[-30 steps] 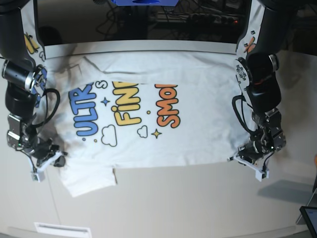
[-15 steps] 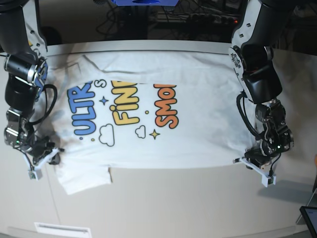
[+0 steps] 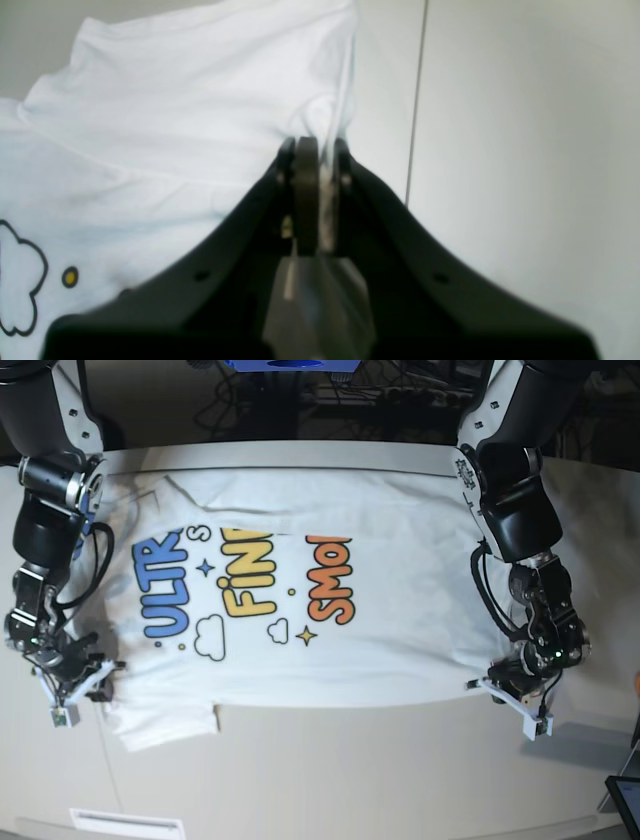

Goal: Fold the T-shirt properly
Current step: 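Lift the pinched hem and fold it over toward the shoulder fold, then lay the hem down and pull both grippers along the fold line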

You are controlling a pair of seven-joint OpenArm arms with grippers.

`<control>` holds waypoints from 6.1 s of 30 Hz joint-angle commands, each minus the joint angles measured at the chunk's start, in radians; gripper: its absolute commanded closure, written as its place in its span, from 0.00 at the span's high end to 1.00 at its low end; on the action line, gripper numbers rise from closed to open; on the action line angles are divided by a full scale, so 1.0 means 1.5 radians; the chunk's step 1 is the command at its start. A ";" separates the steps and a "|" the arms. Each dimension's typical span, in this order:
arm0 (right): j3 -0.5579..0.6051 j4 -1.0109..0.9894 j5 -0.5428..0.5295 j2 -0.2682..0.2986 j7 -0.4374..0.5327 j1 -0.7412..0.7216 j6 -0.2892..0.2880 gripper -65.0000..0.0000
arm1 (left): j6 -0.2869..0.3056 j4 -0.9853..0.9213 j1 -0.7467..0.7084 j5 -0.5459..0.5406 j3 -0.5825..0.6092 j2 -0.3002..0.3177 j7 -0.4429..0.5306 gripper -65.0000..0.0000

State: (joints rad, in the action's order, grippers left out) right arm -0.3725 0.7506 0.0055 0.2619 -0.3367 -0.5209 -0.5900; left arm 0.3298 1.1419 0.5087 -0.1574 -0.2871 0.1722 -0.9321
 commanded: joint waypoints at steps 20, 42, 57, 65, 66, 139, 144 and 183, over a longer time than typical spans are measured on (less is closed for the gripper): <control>-0.002 0.135 -0.009 0.011 -0.041 0.028 0.002 0.01 | 0.001 0.155 -0.088 -0.003 0.000 -0.001 0.007 0.00; -0.004 0.322 -0.010 0.001 -0.202 0.135 0.002 0.01 | 0.047 0.341 -0.188 -0.003 0.001 -0.002 -0.115 0.00; -0.005 0.424 -0.008 -0.045 -0.261 0.218 0.004 0.01 | 0.048 0.338 -0.255 -0.003 0.042 -0.002 -0.102 0.00; -0.005 0.429 -0.008 -0.047 -0.287 0.229 0.004 0.03 | 0.048 0.329 -0.268 0.001 0.042 0.001 -0.100 0.00; -0.005 0.429 -0.008 -0.045 -0.290 0.229 0.005 0.03 | 0.048 0.329 -0.269 0.001 0.042 0.001 -0.100 0.00; 0.142 -0.133 -0.008 0.010 -0.104 -0.106 0.062 0.00 | 0.047 0.333 -0.270 0.002 0.042 -0.001 -0.101 0.00; 0.140 -0.024 -0.008 0.011 -0.151 -0.071 0.058 0.00 | 0.047 0.335 -0.266 0.003 0.040 0.002 -0.101 0.00; 0.138 0.674 -0.011 0.004 -0.526 0.251 0.058 0.00 | 0.047 0.447 -0.362 0.004 0.121 0.088 -0.101 0.00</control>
State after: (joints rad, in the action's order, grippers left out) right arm -0.1593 1.7432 -0.0170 0.2558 -1.1358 -0.1272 -0.5064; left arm 0.4007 1.7947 -0.0410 -0.1562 -0.1017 0.2924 -1.0908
